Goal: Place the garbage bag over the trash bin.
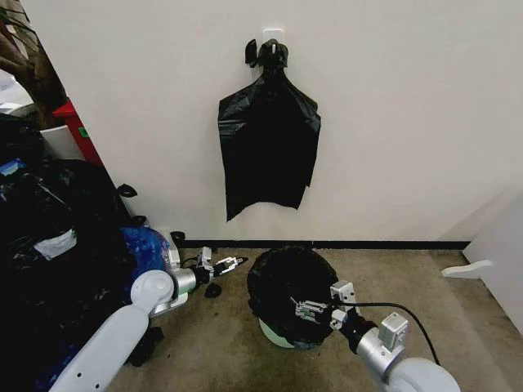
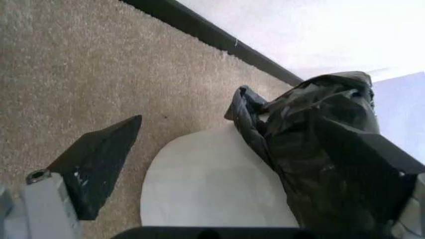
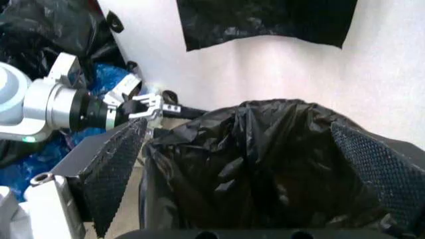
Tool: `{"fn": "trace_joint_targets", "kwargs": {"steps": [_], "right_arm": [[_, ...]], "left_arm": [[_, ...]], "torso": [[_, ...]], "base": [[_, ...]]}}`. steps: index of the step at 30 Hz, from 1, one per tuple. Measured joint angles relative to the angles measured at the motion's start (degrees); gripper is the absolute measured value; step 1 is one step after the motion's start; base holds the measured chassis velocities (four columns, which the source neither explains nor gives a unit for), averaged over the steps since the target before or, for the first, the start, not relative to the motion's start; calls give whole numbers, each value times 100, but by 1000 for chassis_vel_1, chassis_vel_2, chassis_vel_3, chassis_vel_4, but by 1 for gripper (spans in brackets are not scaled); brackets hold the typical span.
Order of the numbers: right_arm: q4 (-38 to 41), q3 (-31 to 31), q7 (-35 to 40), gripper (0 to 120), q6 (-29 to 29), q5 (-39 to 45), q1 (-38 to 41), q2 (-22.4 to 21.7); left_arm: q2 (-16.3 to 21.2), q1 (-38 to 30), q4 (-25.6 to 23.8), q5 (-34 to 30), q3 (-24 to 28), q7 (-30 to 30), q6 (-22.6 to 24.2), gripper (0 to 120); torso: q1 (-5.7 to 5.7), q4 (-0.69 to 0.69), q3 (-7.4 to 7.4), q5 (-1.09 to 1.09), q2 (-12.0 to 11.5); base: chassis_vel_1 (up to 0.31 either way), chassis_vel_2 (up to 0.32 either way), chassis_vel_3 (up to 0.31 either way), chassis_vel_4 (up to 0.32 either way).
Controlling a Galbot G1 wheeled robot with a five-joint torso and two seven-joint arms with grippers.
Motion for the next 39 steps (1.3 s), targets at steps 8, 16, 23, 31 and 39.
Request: {"fn": "trace_joint_targets", "kwargs": {"steps": [8, 16, 23, 31, 39], "right_arm": [[28, 131, -30, 100, -1, 92, -16, -49], [46, 166, -50, 100, -1, 148, -17, -62], [89, 190, -60, 100, -1, 173, -47, -75], [153, 234, -63, 100, -2, 192, -97, -78], [177, 198, -109, 100, 19, 124, -148, 11]], "left_arm": [[-148, -79, 150, 161, 37, 76, 23, 100], [-255, -100, 326, 477, 151, 214, 107, 100], [-396, -89, 595, 766, 166, 275, 173, 100], [-357, -8, 558, 1010, 85, 235, 236, 100], [-82, 151, 123, 838, -219, 248, 239, 100]], "torso": [[0, -1, 0, 0, 0], [0, 0, -1, -1, 0], [0, -1, 0, -1, 0], [0, -1, 0, -1, 0], [0, 2, 0, 0, 0]], "base": [[0, 0, 0, 0], [0, 0, 0, 0], [0, 0, 0, 0], [0, 0, 0, 0], [0, 0, 0, 0]]}}
